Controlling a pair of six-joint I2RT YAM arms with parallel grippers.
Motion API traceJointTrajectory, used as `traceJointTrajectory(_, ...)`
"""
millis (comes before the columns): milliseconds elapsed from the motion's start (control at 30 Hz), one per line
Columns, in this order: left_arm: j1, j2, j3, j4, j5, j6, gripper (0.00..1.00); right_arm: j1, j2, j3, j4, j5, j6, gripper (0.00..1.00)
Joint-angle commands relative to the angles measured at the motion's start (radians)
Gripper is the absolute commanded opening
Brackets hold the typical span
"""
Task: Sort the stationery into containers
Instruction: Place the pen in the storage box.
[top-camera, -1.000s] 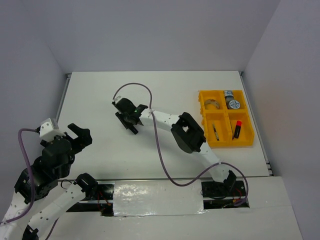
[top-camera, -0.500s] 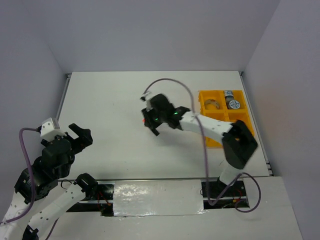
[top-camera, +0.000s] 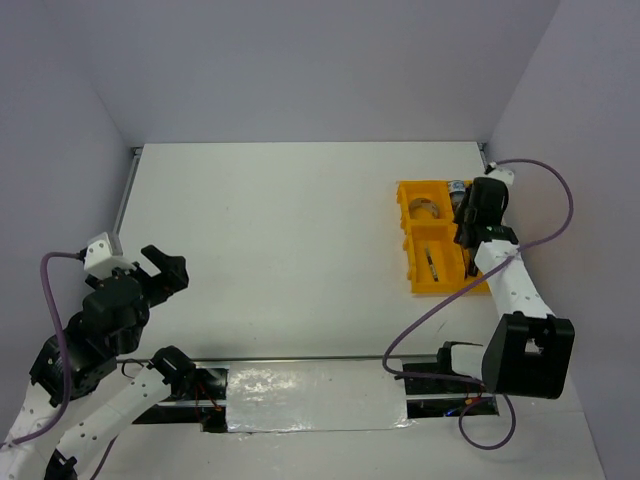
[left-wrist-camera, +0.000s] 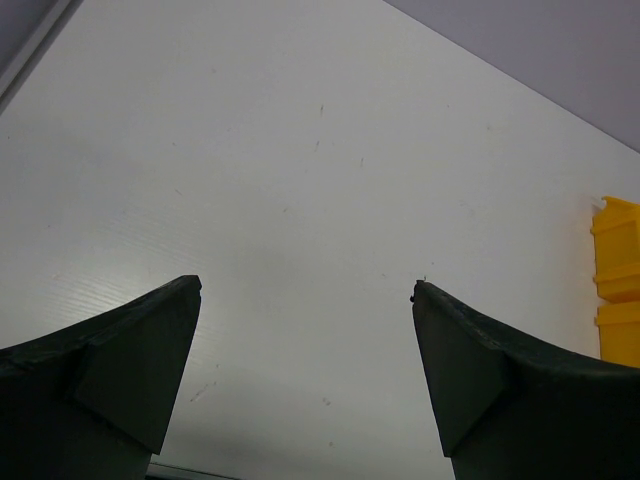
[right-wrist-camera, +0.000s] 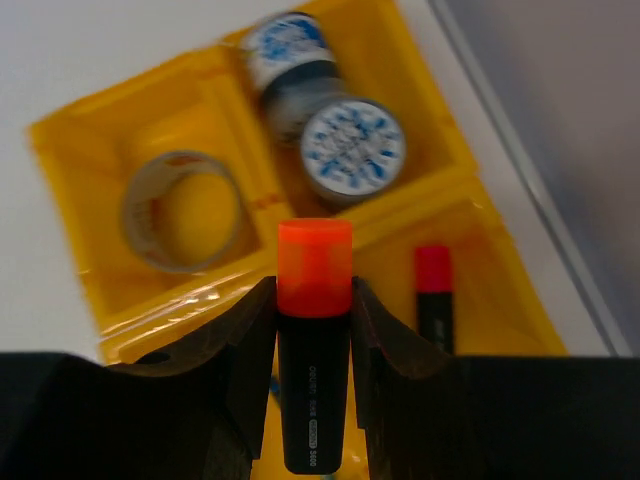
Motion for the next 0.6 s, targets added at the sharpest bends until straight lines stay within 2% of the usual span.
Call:
traceJointTrajectory(0, -0.005, 0.005, -0.003, 0.045, 0.008, 0.029, 0.99, -0.074, -0.051, -0.056, 0.065, 0.118, 0.069, 0.18)
traceJointTrajectory(133, -0.023, 0.008, 0.001, 0.036, 0.002, 0.023, 0.99, -0.115, -0.088, -0.139, 0.123, 0.242, 0.103, 0.21)
traceJointTrajectory(267, -0.036, 0.008, 0.000, 0.034, -0.001, 0.018, 0.99, -0.138, -0.082, -0.208, 0.183, 0.230, 0.138, 0.22)
traceJointTrajectory(367, -0.043, 0.006, 0.003, 0.031, -0.003, 0.018, 0.99, -0.141, -0.057, -0.199, 0.172, 0.259, 0.154, 0.25)
traceJointTrajectory(400, -0.051, 0.006, 0.001, 0.028, -0.006, 0.017, 0.99, -0.143, -0.052, -0.188, 0.161, 0.262, 0.157, 0.36)
traceJointTrajectory(467, -0.056, 0.009, 0.003, 0.027, -0.009, 0.014, 0.99, -0.143, -0.049, -0.180, 0.163, 0.246, 0.154, 0.50)
traceJointTrajectory(500, -0.059, 0.008, 0.003, 0.025, -0.009, 0.012, 0.99, -0.143, -0.048, -0.182, 0.164, 0.243, 0.160, 0.68)
traceJointTrajectory(567, -0.060, 0.006, 0.003, 0.027, -0.011, 0.012, 0.99, -0.143, -0.048, -0.180, 0.164, 0.227, 0.158, 0.81)
